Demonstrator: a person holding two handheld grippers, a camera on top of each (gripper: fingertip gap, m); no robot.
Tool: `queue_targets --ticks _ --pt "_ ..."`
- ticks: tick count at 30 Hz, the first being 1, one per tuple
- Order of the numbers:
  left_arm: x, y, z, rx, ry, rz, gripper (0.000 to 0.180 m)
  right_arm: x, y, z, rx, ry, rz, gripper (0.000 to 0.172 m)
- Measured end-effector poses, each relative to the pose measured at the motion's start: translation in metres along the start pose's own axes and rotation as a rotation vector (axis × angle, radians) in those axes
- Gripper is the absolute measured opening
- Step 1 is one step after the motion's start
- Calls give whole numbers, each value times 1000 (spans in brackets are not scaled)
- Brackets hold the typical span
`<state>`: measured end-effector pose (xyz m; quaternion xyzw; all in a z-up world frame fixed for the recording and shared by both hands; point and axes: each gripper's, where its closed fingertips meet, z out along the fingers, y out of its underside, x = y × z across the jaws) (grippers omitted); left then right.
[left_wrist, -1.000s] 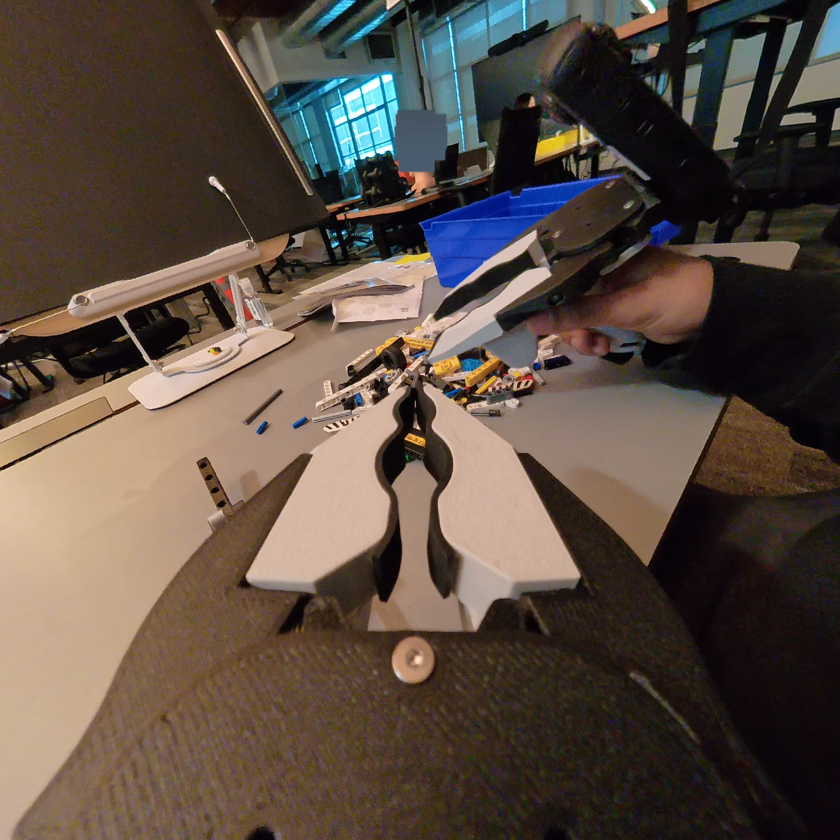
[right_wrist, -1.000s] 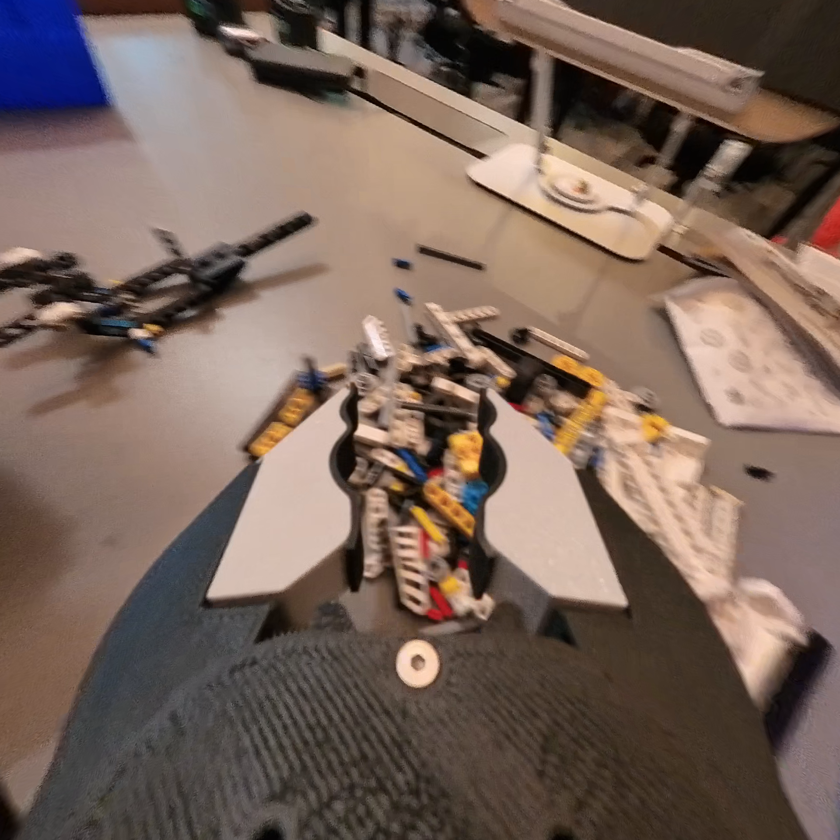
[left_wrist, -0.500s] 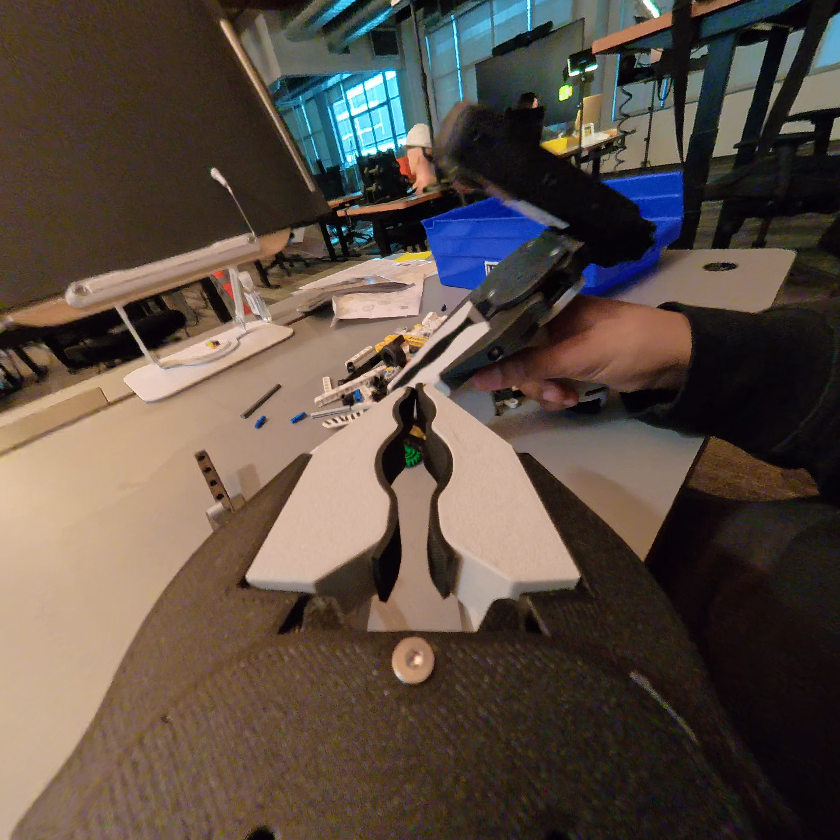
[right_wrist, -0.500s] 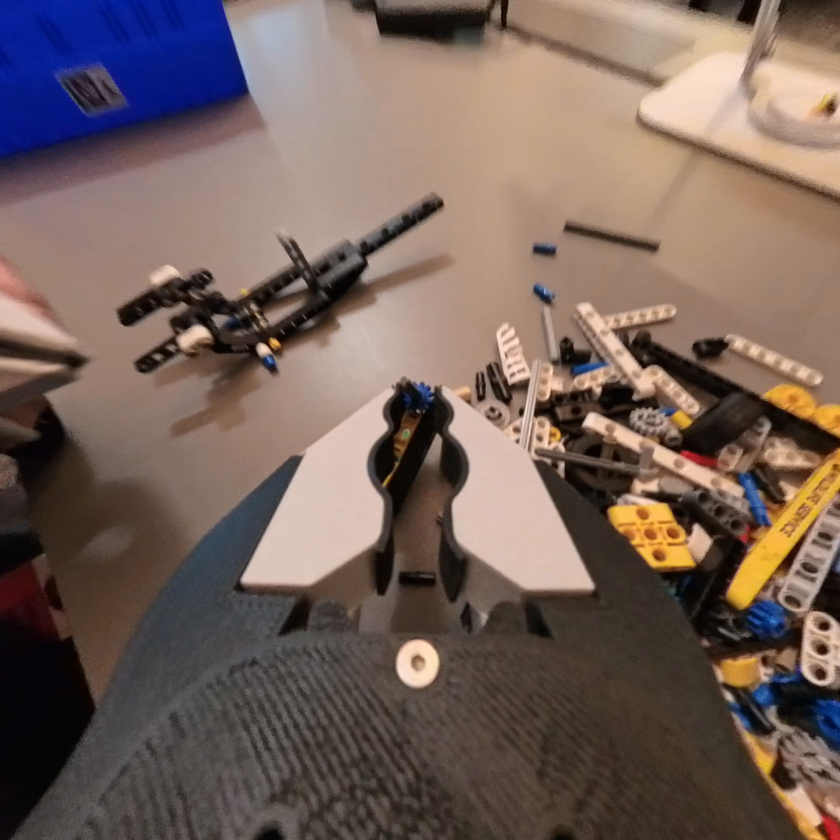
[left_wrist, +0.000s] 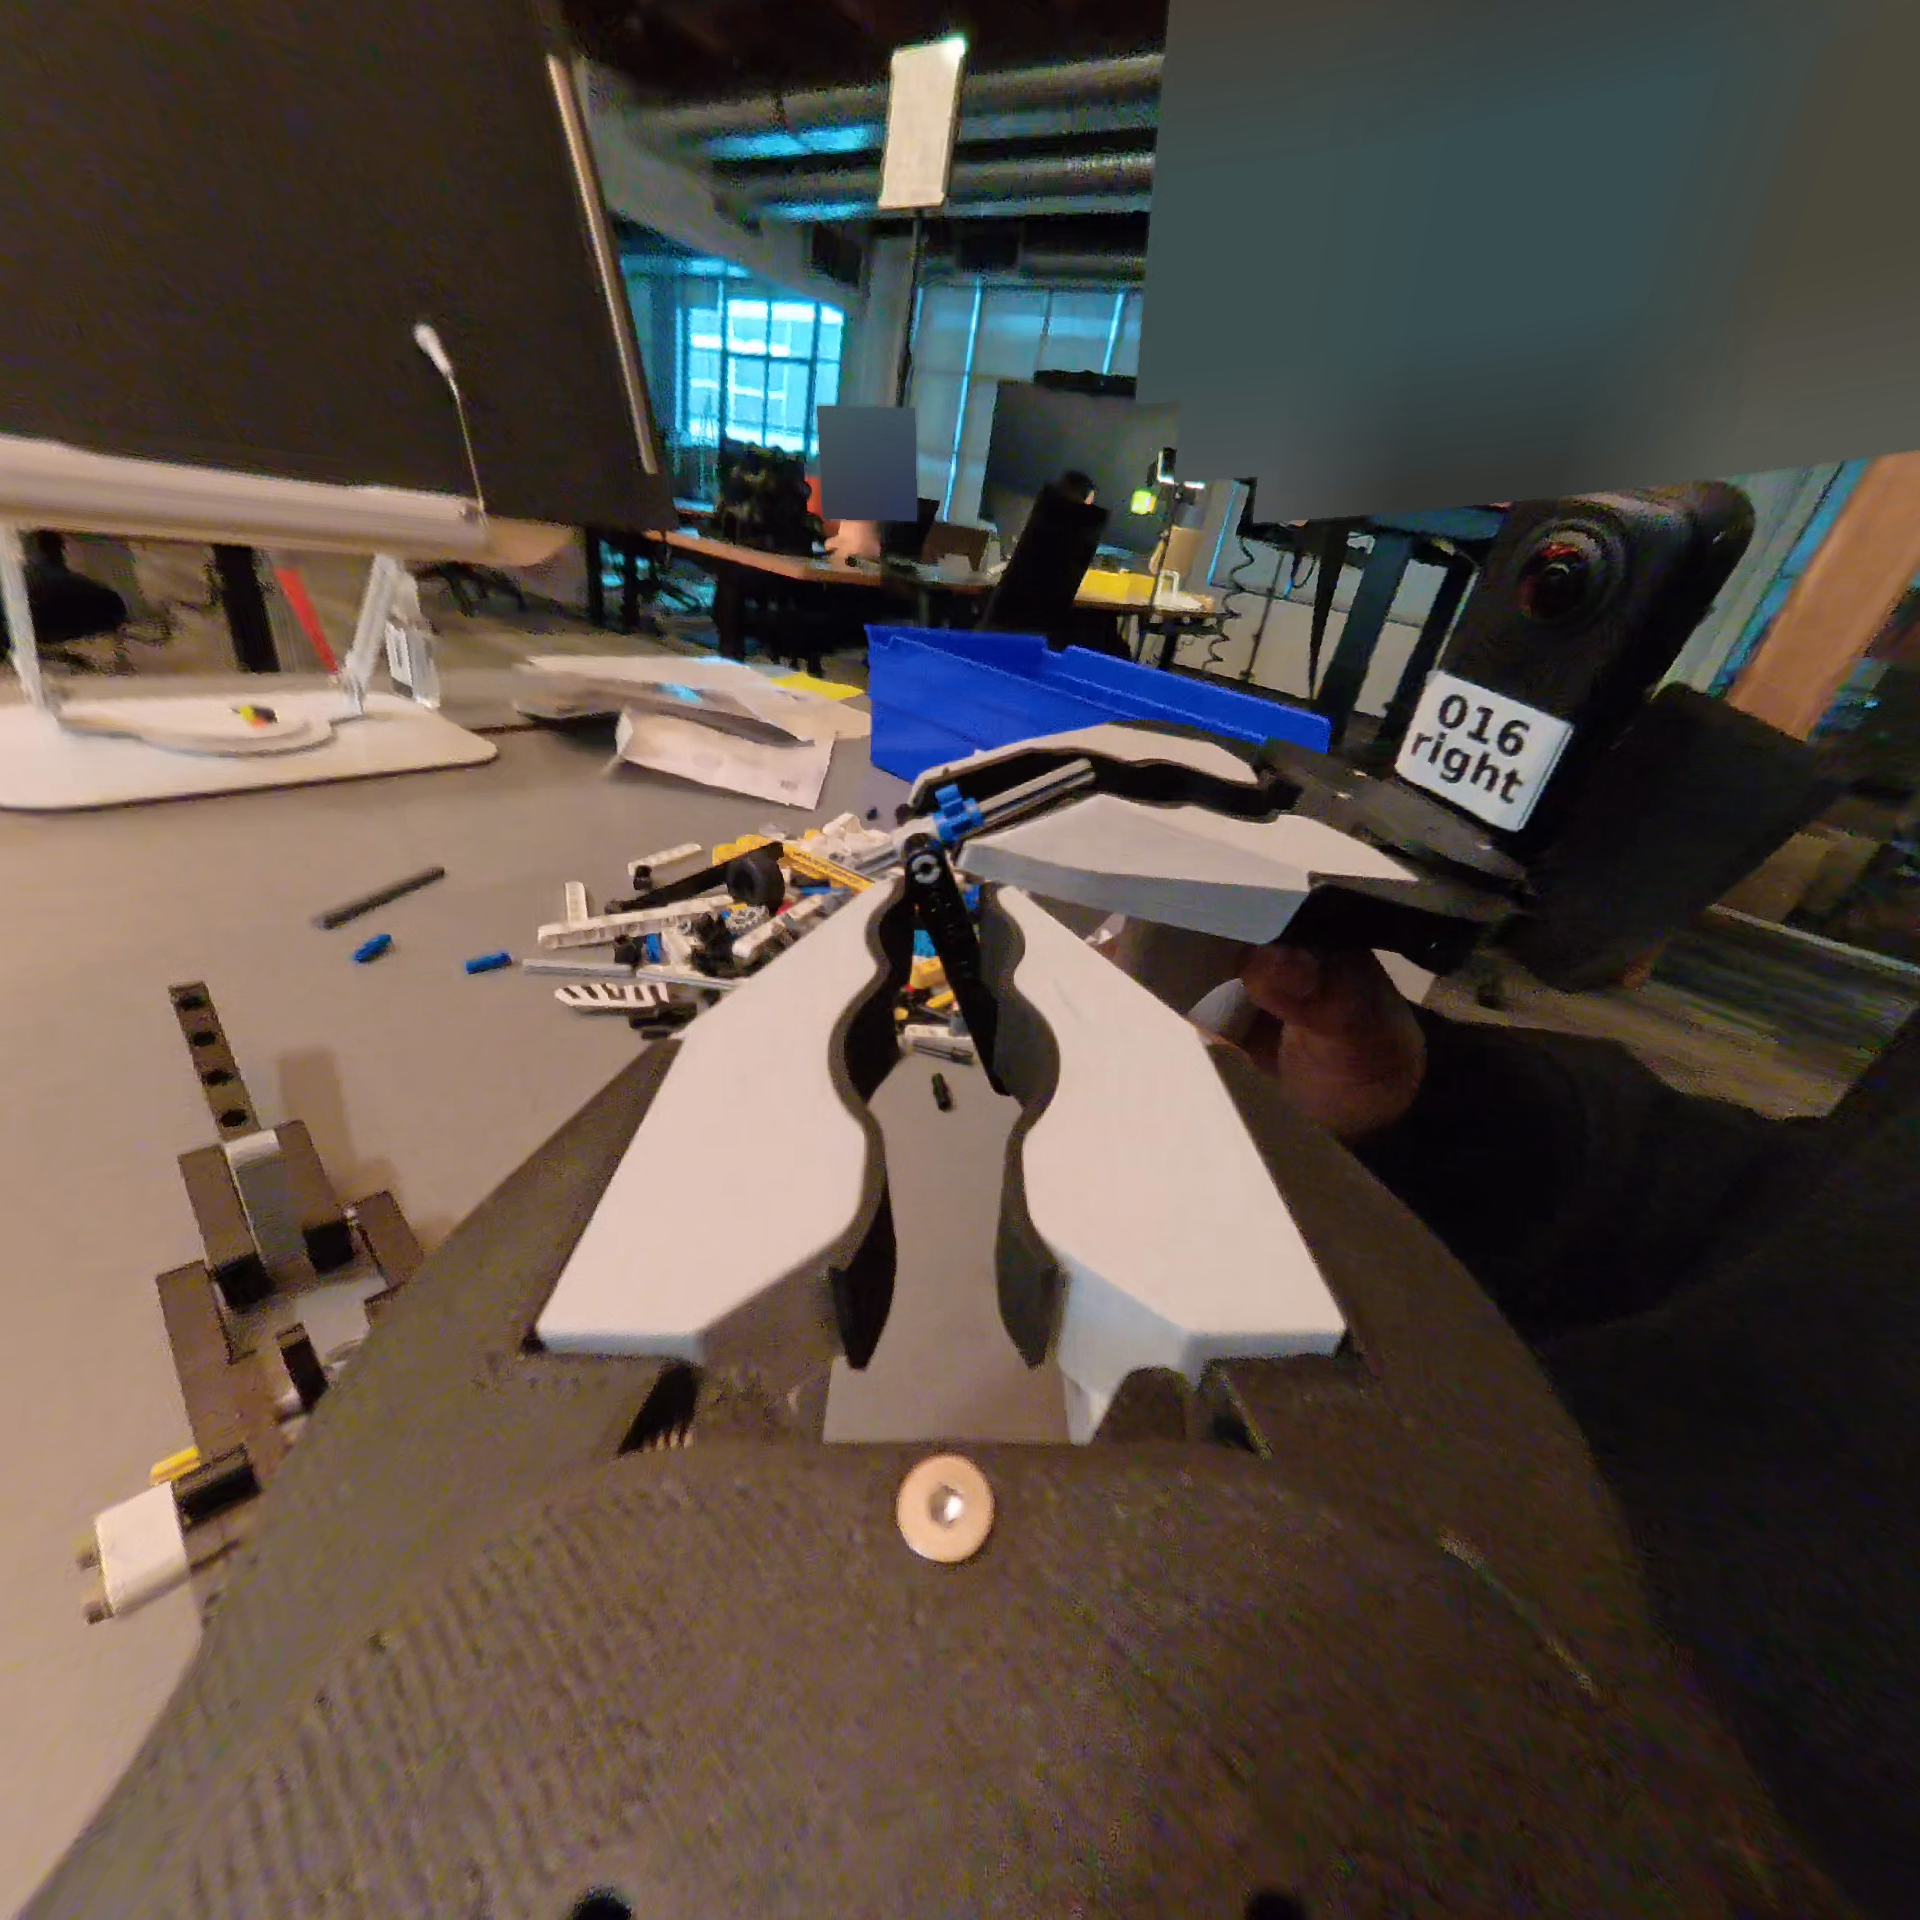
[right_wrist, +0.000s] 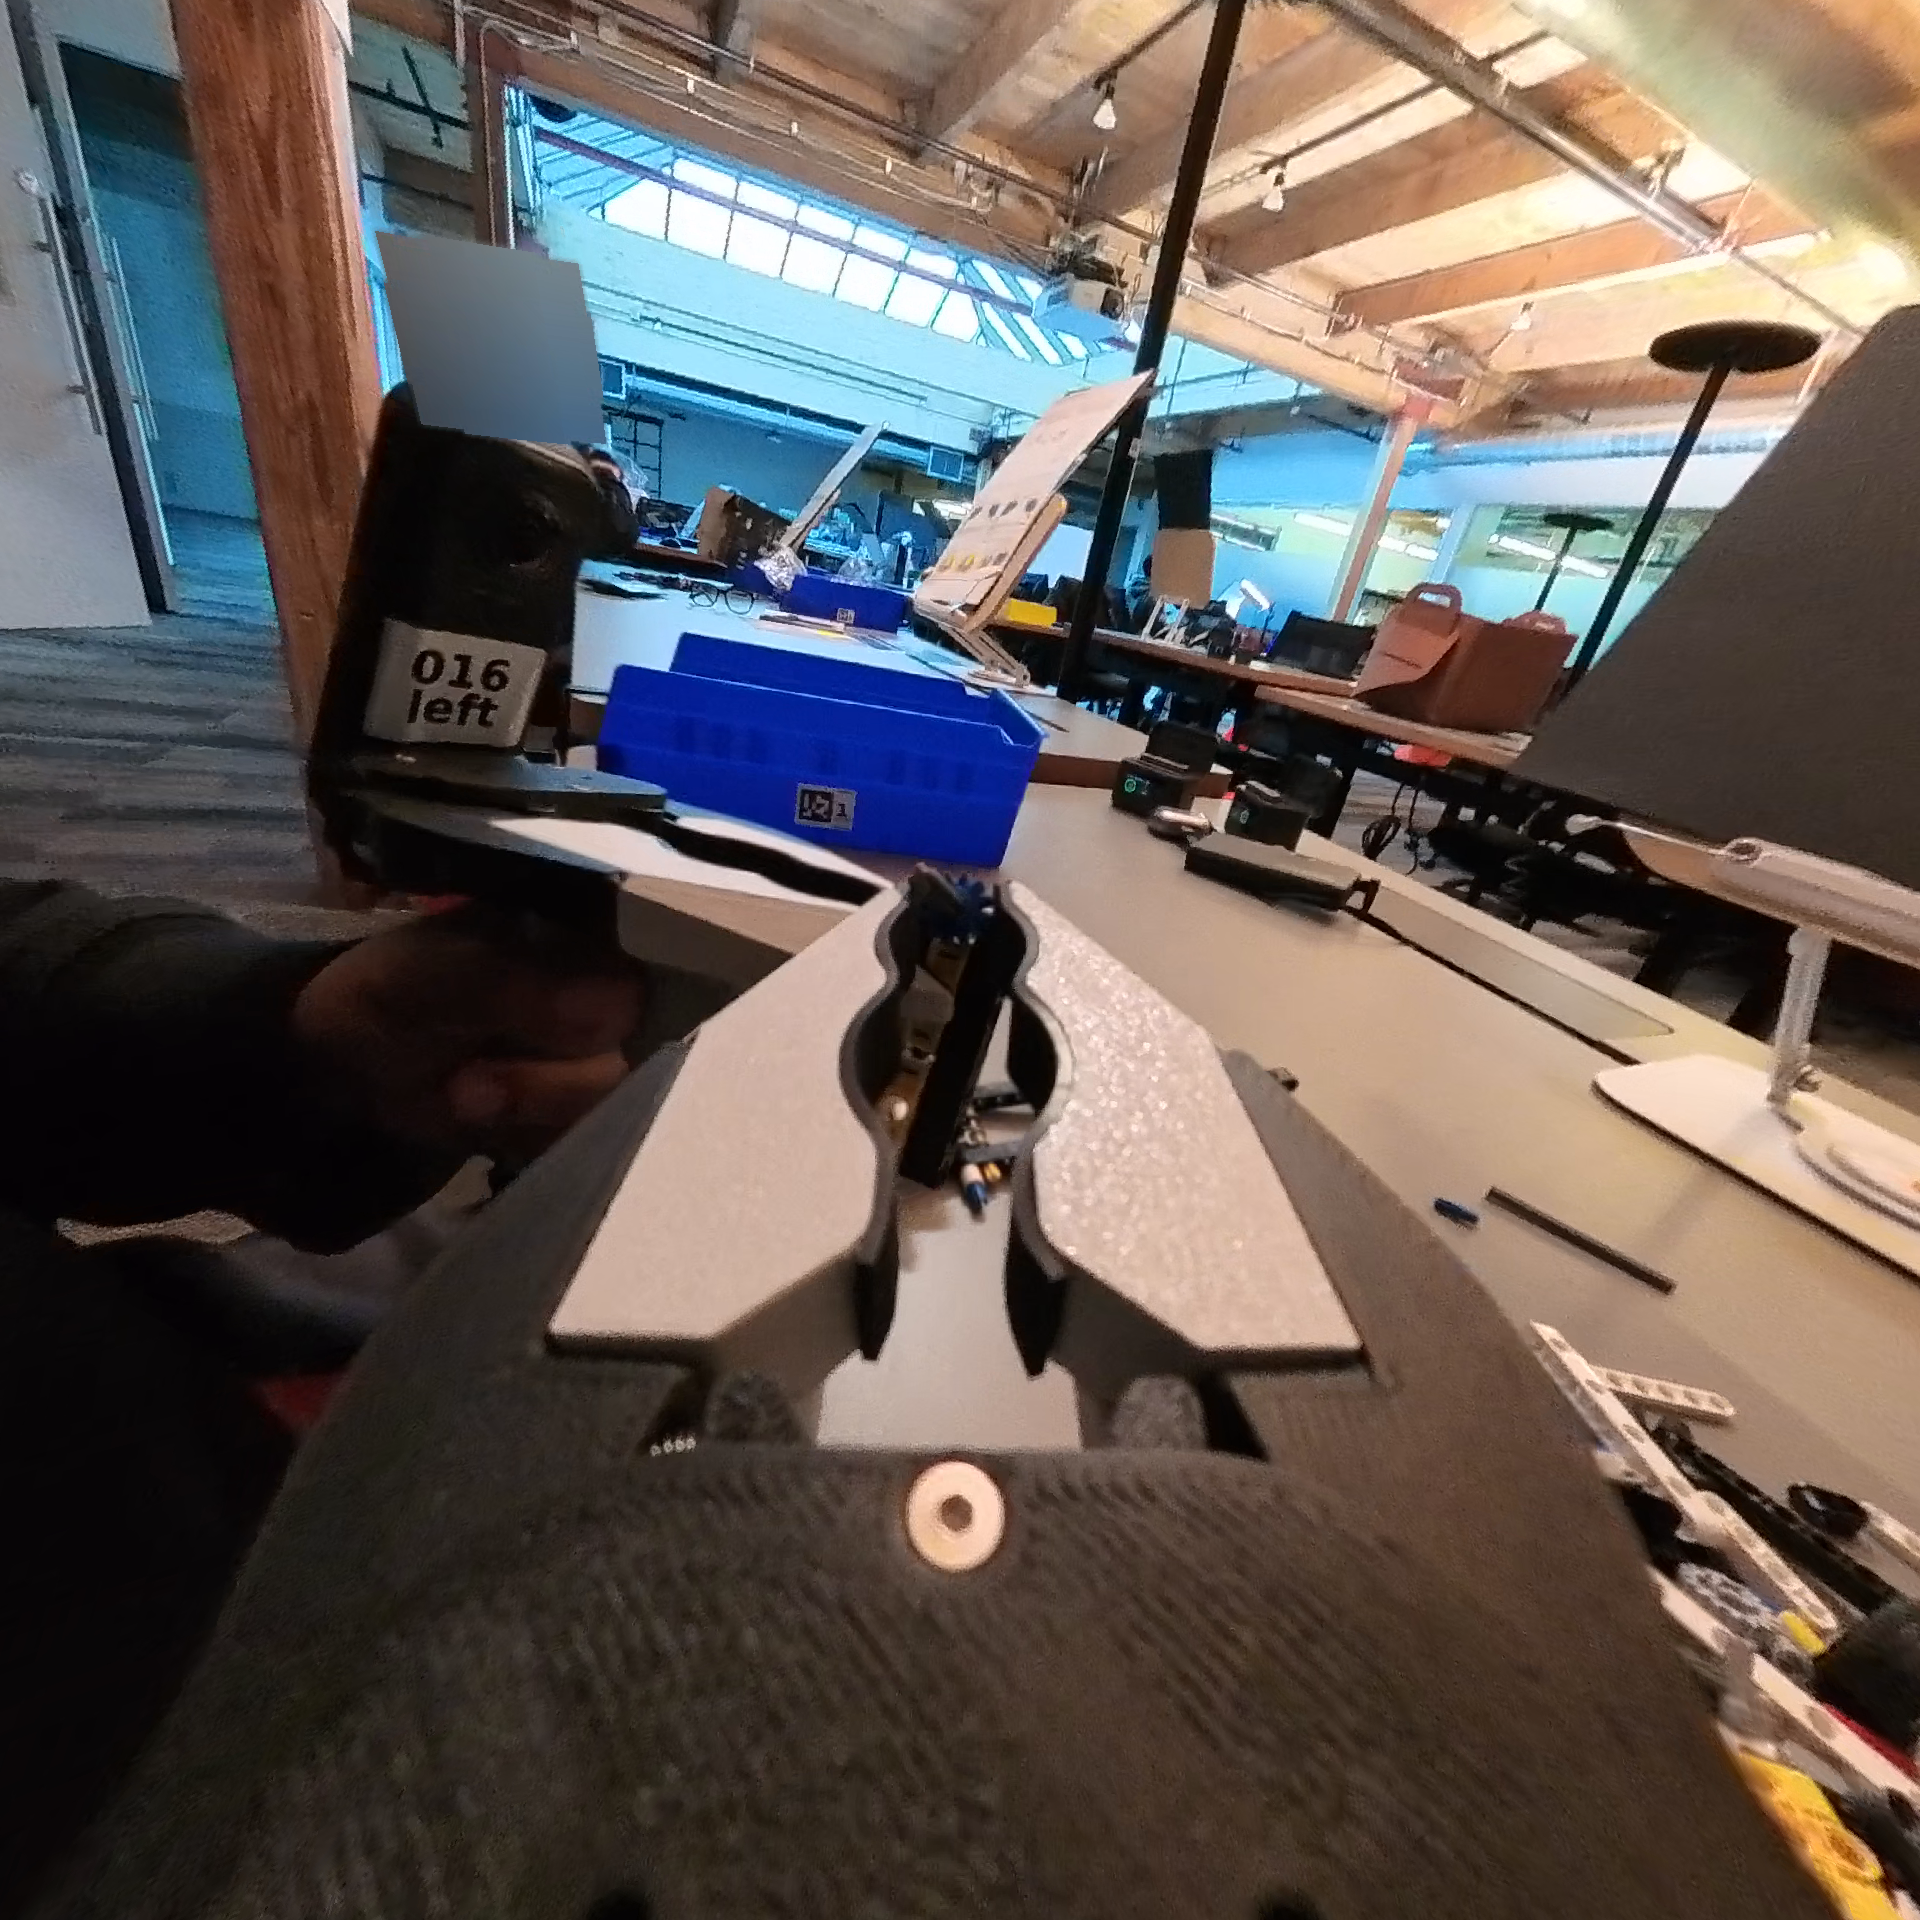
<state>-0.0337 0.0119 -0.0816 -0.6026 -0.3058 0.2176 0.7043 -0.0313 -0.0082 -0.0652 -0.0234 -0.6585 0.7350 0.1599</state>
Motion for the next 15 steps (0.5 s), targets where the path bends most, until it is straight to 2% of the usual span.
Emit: queue_targets --ticks 3,9,11,15 --pt "-1 0 -2 0 -12 17 5 -6 -2 -2 2 -31 -36 17" --pt "3 4 -4 -47 70 -69 4 -10 -1 -4 -62 -6 -227 13" --pt "10 4 -4 -58 140 -143 4 -13 -4 -6 -78 9 -332 11" --pt "20 0 -6 -72 329 -428 3 -16 -10 -13 -93 66 -566 8"
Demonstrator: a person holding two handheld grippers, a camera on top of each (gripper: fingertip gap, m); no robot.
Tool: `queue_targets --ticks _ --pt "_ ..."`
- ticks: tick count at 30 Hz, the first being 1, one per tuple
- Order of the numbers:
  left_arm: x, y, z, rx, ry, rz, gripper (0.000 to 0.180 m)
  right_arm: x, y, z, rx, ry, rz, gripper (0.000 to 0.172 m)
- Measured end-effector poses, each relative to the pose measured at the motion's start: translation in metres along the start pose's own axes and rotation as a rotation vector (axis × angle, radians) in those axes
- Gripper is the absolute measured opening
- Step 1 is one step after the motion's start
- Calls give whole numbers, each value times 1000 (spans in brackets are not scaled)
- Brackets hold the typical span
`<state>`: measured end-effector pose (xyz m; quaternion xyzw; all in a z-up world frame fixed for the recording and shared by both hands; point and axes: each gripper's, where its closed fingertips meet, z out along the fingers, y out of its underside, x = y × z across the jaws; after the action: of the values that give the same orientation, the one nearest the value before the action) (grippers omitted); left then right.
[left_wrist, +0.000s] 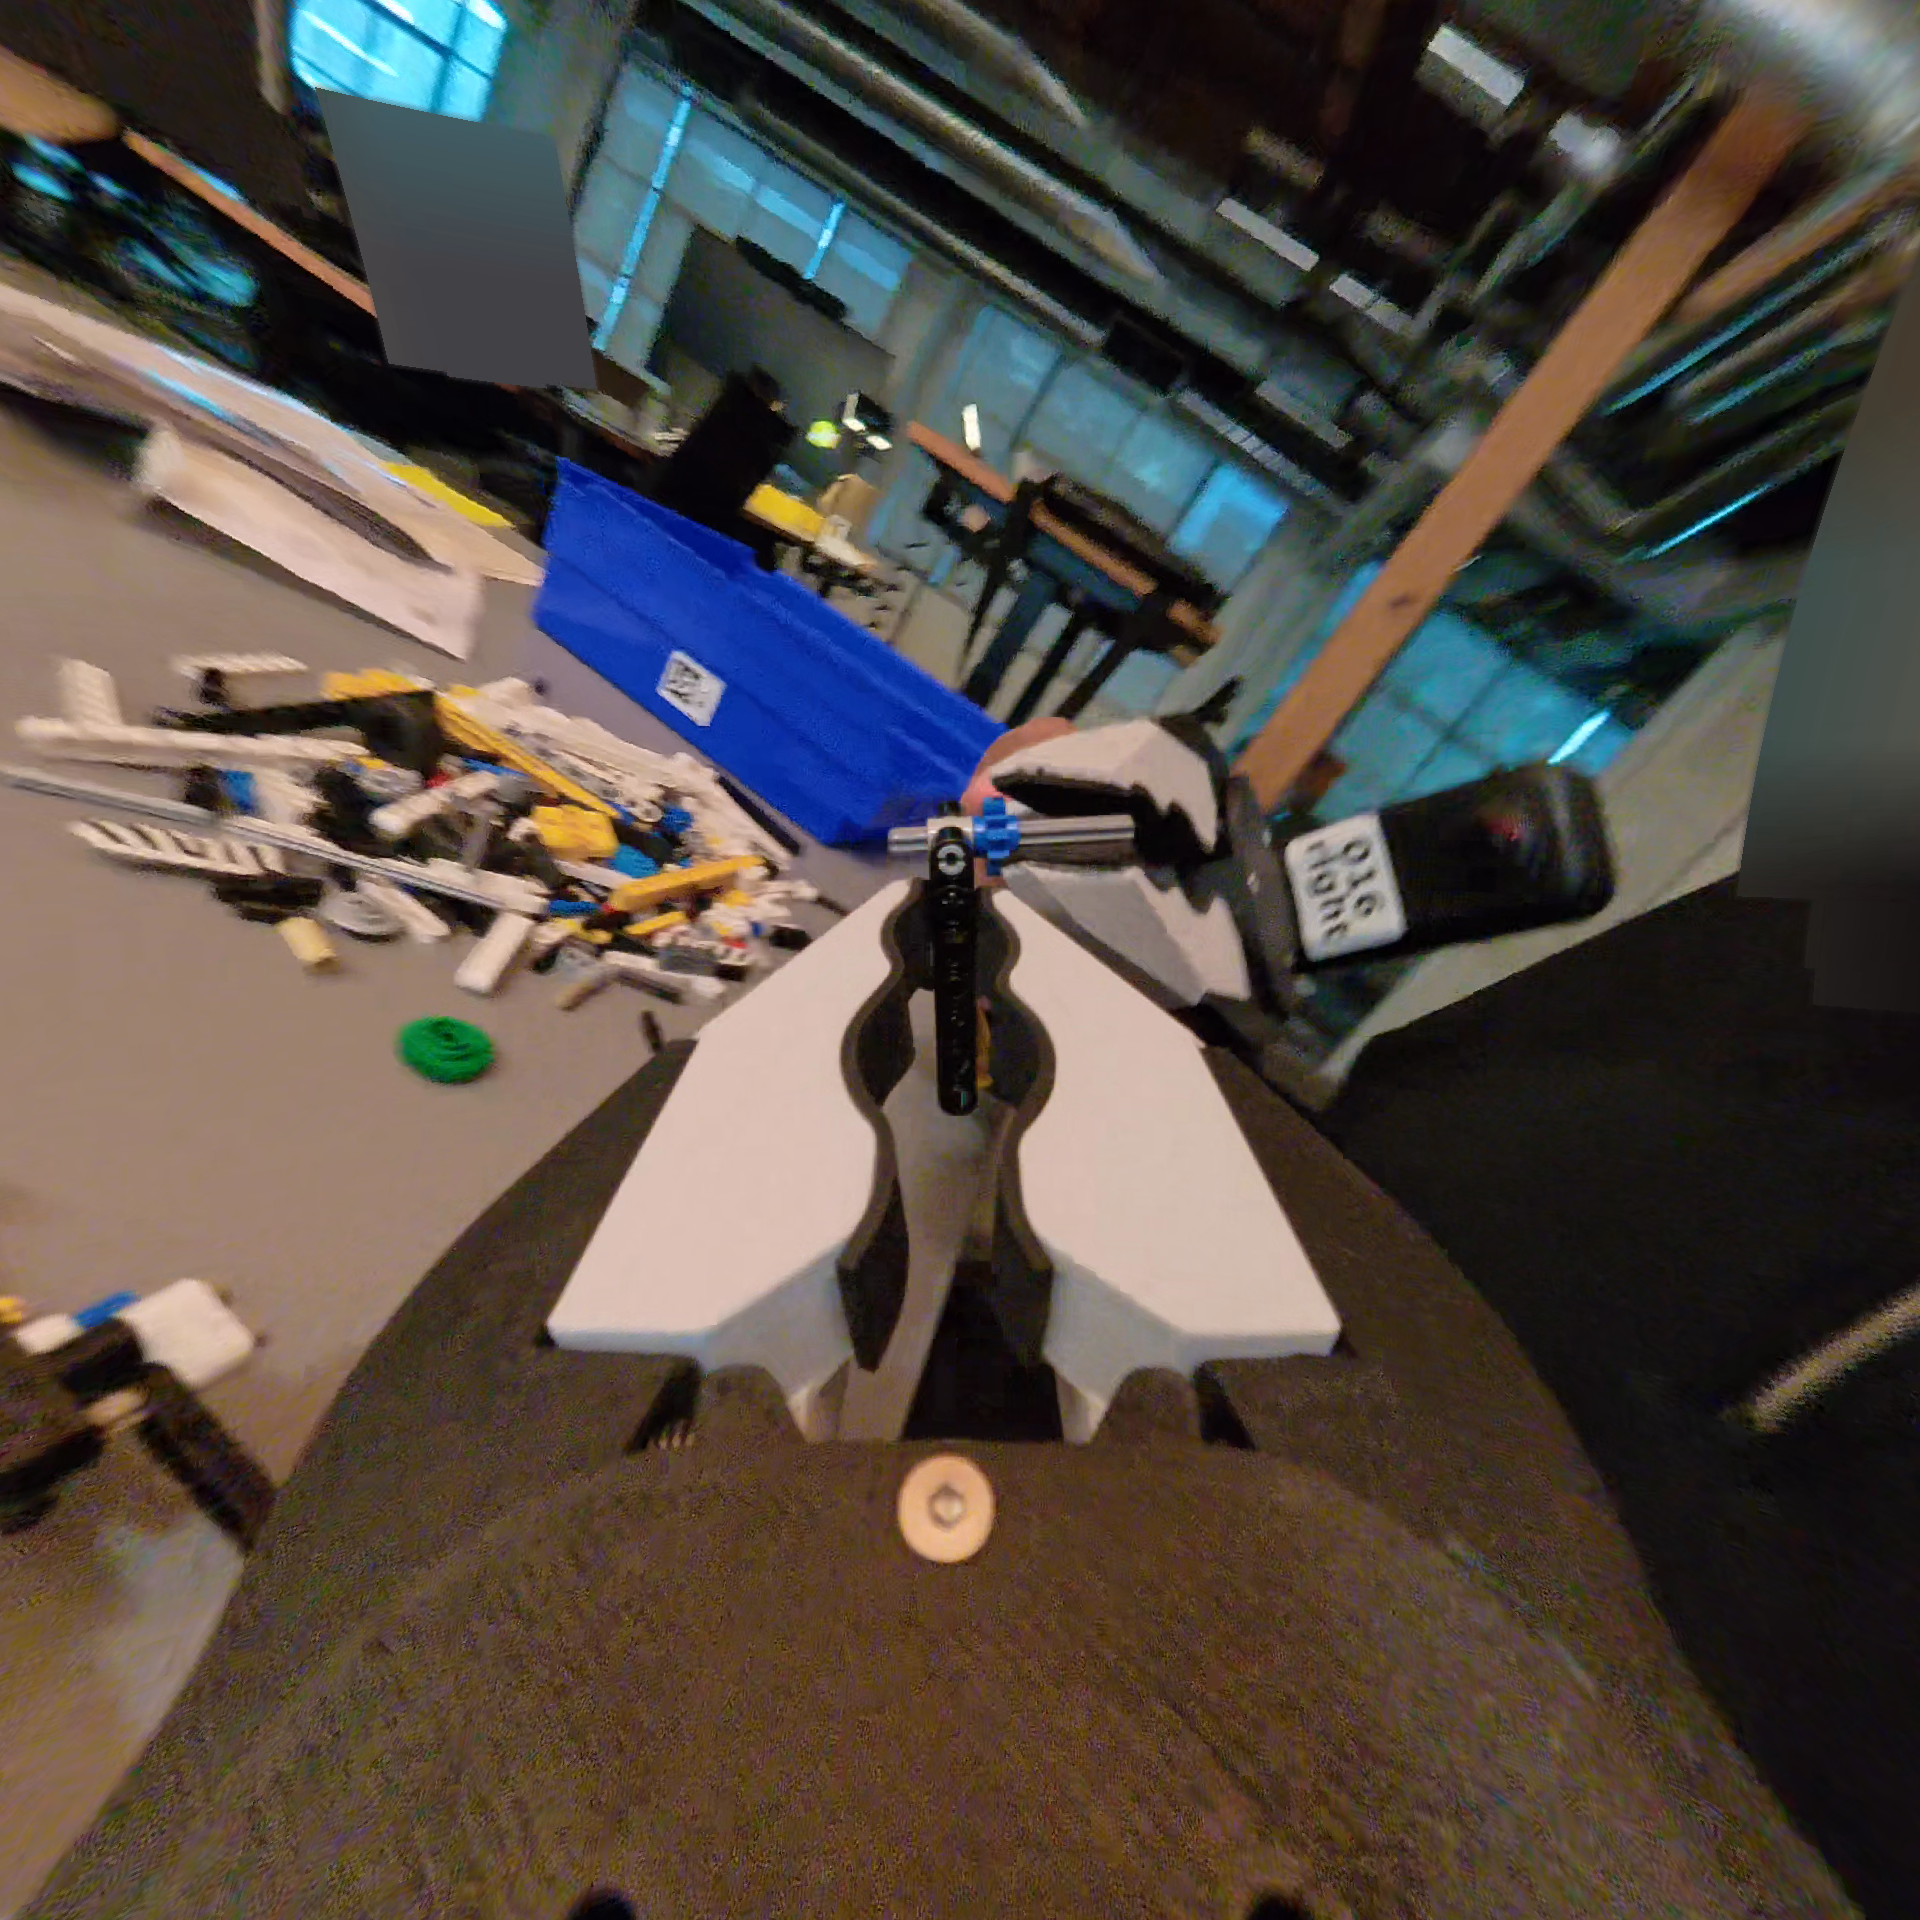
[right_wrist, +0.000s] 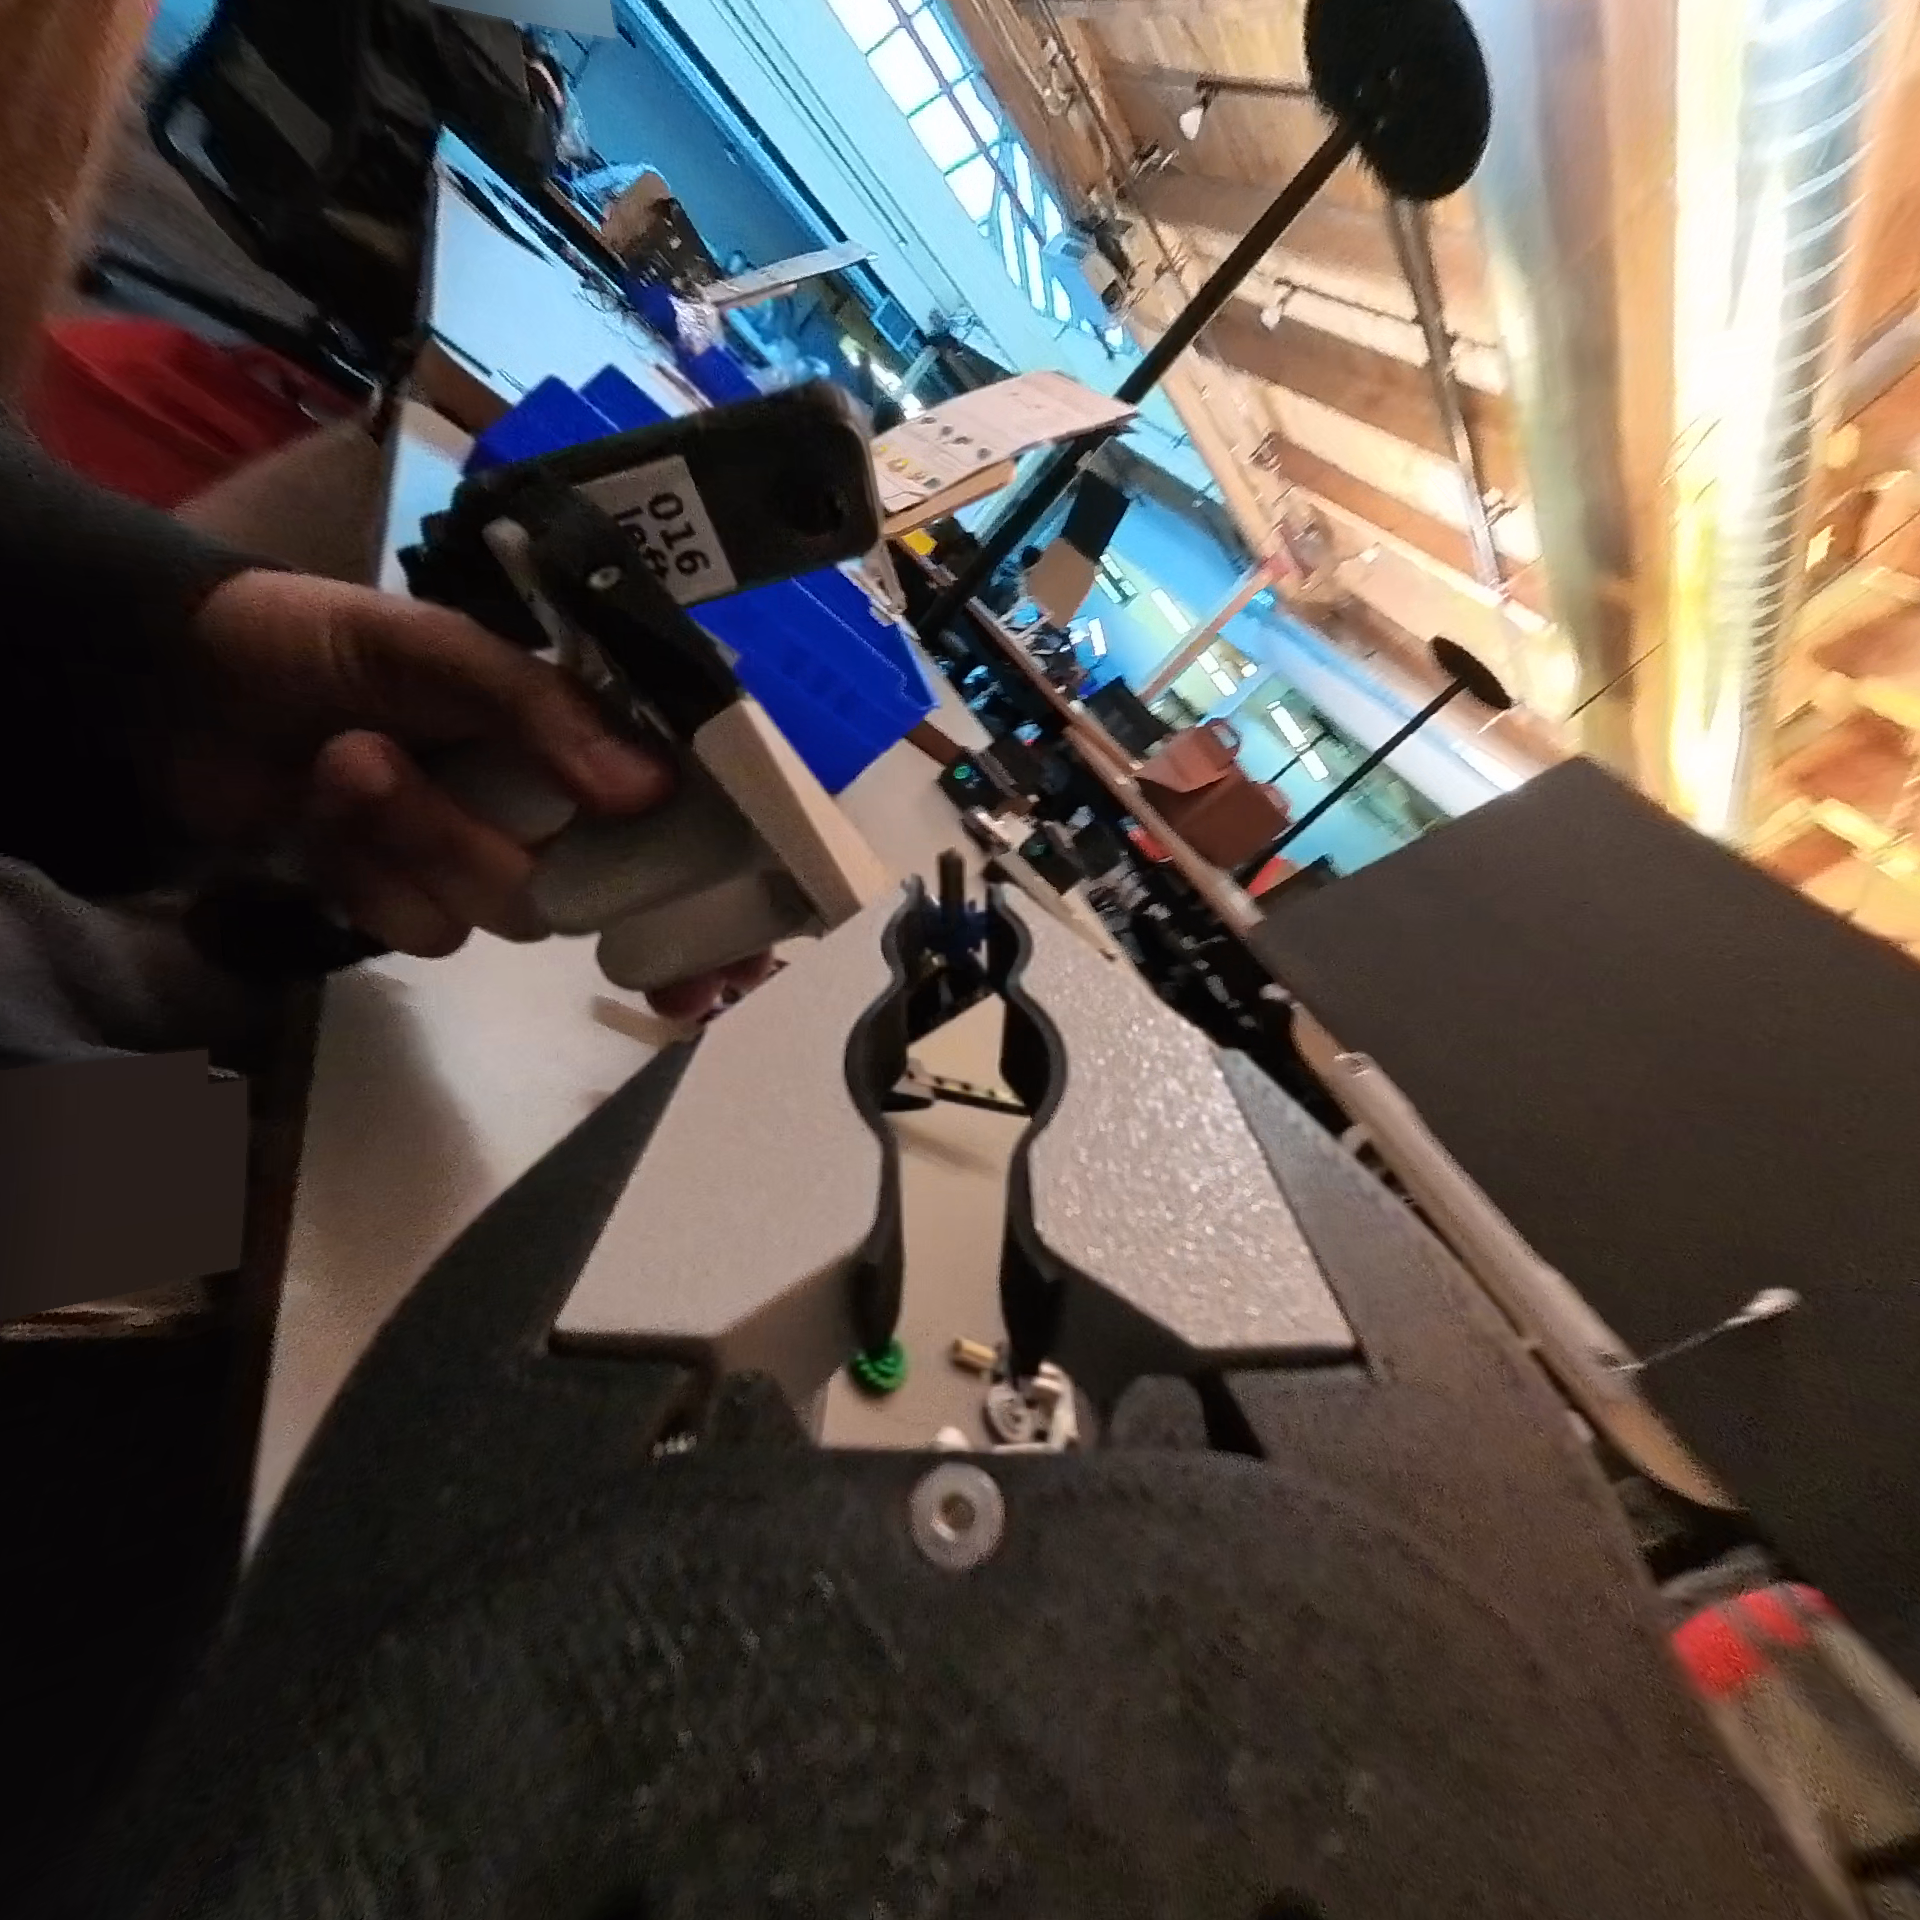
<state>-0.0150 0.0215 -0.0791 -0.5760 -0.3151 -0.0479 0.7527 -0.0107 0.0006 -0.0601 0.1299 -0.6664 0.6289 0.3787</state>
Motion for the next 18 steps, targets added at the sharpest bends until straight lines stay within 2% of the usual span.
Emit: queue_targets --ticks 4,9,16,18 --pt "4 -2 -1 10 83 -133 3 1 -4 -8 40 69 -97 4" --pt "4 9 1 -61 65 -101 3 -4 2 -7 12 -40 93 13" --pt "7 13 3 -77 95 -126 3 -6 4 -15 2 -117 168 16" --pt "7 9 1 -58 116 -163 3 -6 5 -18 -18 -146 181 25"
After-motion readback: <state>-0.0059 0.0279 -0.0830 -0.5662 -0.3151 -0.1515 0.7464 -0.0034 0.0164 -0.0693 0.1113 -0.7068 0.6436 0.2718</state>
